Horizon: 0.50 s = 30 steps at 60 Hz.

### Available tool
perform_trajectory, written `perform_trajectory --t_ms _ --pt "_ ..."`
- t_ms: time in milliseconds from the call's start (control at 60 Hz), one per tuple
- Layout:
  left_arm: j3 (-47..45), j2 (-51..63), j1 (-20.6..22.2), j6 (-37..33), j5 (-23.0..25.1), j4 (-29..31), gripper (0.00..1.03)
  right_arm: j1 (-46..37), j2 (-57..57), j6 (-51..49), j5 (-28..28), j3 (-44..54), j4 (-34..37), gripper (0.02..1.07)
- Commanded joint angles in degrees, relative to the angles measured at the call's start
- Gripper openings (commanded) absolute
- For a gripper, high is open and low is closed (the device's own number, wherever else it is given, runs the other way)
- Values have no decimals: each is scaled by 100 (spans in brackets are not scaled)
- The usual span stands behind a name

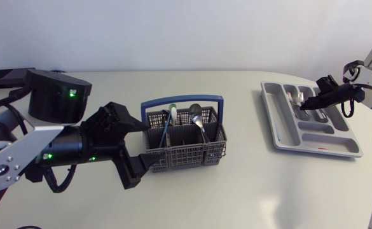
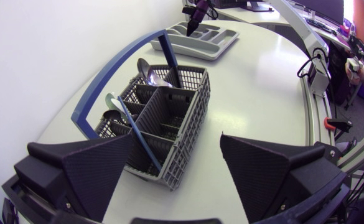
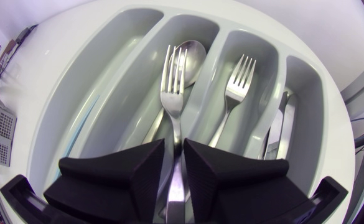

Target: Sort the cutlery from the basket into the organizer compartments.

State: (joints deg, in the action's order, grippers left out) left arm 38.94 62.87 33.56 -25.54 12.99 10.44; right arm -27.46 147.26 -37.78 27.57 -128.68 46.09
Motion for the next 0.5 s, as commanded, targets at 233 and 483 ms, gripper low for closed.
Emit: perform_trajectory --t_ms 233,483 --pt "-106 -47 80 -56 1 -51 97 48 -57 -107 -24 124 76 9" --pt "-132 -47 80 -65 1 -59 97 57 -198 -133 3 291 32 8"
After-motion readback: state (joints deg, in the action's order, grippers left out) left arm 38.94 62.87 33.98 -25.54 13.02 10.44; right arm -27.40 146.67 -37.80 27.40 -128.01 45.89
